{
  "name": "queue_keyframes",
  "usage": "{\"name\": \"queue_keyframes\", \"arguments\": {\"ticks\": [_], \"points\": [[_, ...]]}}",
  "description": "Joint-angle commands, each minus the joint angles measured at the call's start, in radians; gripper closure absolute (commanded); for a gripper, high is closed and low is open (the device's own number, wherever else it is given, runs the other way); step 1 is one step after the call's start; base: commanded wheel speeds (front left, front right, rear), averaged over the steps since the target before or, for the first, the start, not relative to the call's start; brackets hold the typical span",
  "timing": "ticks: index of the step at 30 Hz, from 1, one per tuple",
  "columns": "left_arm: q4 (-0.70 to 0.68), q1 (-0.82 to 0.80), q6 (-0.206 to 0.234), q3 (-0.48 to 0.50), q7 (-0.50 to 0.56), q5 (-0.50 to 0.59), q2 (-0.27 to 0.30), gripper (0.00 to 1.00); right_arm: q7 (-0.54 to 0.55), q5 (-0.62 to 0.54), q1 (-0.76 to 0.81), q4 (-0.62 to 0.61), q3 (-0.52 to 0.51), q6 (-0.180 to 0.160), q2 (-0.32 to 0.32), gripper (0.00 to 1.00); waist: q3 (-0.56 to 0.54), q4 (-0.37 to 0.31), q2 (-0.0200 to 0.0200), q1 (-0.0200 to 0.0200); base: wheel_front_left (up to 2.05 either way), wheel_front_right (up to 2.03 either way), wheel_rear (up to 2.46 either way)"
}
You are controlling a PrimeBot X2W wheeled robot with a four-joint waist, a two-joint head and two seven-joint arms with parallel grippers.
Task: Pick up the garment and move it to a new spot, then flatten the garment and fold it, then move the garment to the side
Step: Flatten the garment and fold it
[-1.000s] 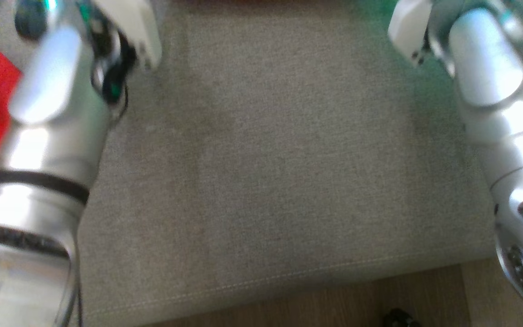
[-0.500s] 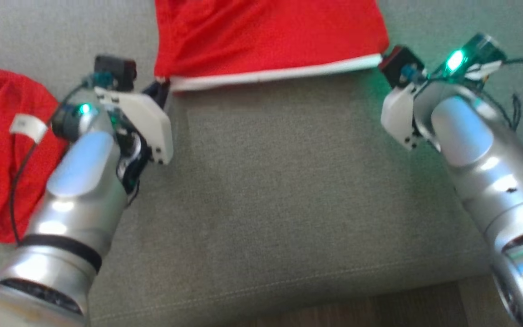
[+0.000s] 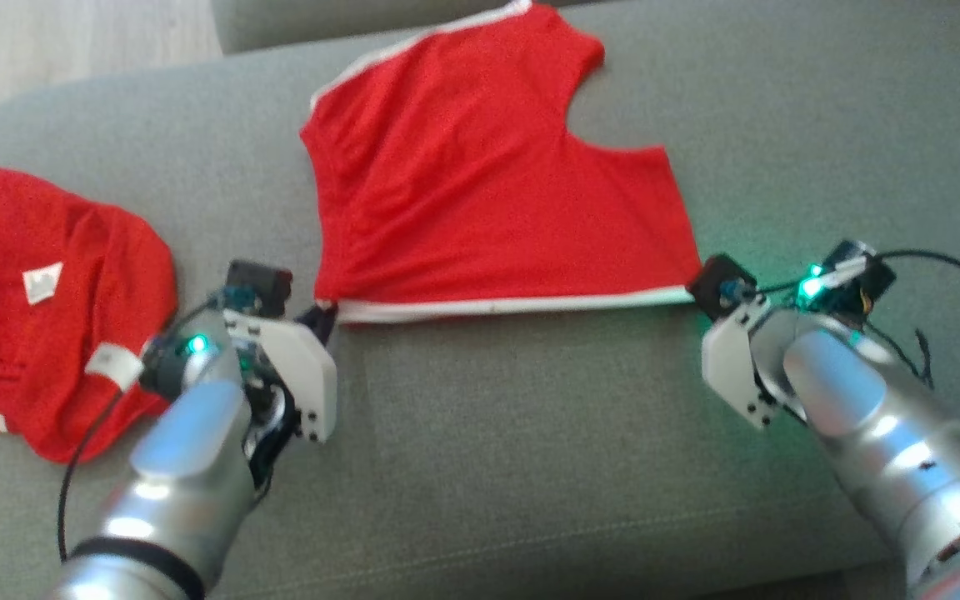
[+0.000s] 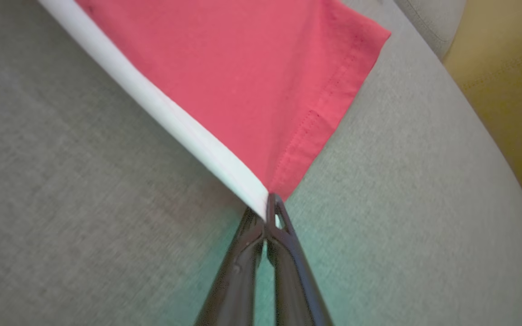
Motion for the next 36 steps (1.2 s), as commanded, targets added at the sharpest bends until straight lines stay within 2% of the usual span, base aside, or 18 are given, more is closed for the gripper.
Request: {"name": "queue_keyframes", "arguments": {"ticks": [1, 7, 10, 12, 15, 19, 23, 28, 36], "points": [[-0.011, 0.002, 0.002, 0.022, -0.021, -0.014, 0.036, 1.0, 0.012, 0.062, 0.028, -0.012, 0.061, -0.001, -0.027, 1.0, -0.053, 0.006, -0.0001, 0.0002, 0.0, 0.0, 0.0], [-0.039, 0.105, 0.002, 0.008, -0.039, -0.05, 0.037, 1.0, 0.045, 0.261, 0.109, -0.028, 0.245, -0.001, -0.051, 1.0, -0.138, 0.005, -0.0001, 0.0002, 0.0, 0.0, 0.0], [-0.066, 0.159, 0.002, 0.0, -0.049, -0.06, 0.036, 1.0, 0.101, 0.397, 0.158, -0.111, 0.365, -0.001, -0.094, 1.0, -0.166, 0.005, -0.0001, 0.0002, 0.0, 0.0, 0.0], [-0.09, 0.192, 0.003, -0.009, -0.053, -0.06, 0.04, 1.0, 0.158, 0.512, 0.181, -0.217, 0.458, -0.001, -0.153, 1.0, -0.179, 0.006, -0.0001, 0.0002, 0.0, 0.0, 0.0], [-0.132, 0.238, 0.014, -0.013, -0.057, -0.066, 0.045, 1.0, 0.249, 0.694, 0.183, -0.424, 0.598, -0.001, -0.288, 1.0, -0.195, 0.007, -0.0001, 0.0002, 0.0, 0.0, 0.0], [-0.197, 0.311, 0.02, -0.003, -0.039, -0.099, 0.056, 1.0, 0.364, 0.841, 0.161, -0.681, 0.672, -0.001, -0.474, 1.0, -0.218, 0.008, -0.0001, 0.0002, 0.0, 0.0, 0.0], [-0.284, 0.388, 0.033, -0.009, -0.009, -0.113, 0.088, 1.0, 0.455, 0.883, 0.165, -0.876, 0.682, -0.001, -0.609, 1.0, -0.238, 0.008, -0.0001, 0.0002, 0.0, 0.0, 0.0], [-0.436, 0.474, 0.06, -0.009, 0.044, -0.132, 0.146, 1.0, 0.542, 0.871, 0.2, -1.055, 0.683, -0.001, -0.727, 1.0, -0.241, 0.016, -0.0001, 0.0002, 0.0, 0.0, 0.0], [-0.705, 0.598, 0.126, 0.004, 0.145, -0.174, 0.242, 1.0, 0.582, 0.866, 0.238, -1.187, 0.683, -0.001, -0.82, 1.0, -0.233, 0.03, -0.0001, 0.0002, 0.0, 0.0, 0.0]]}}
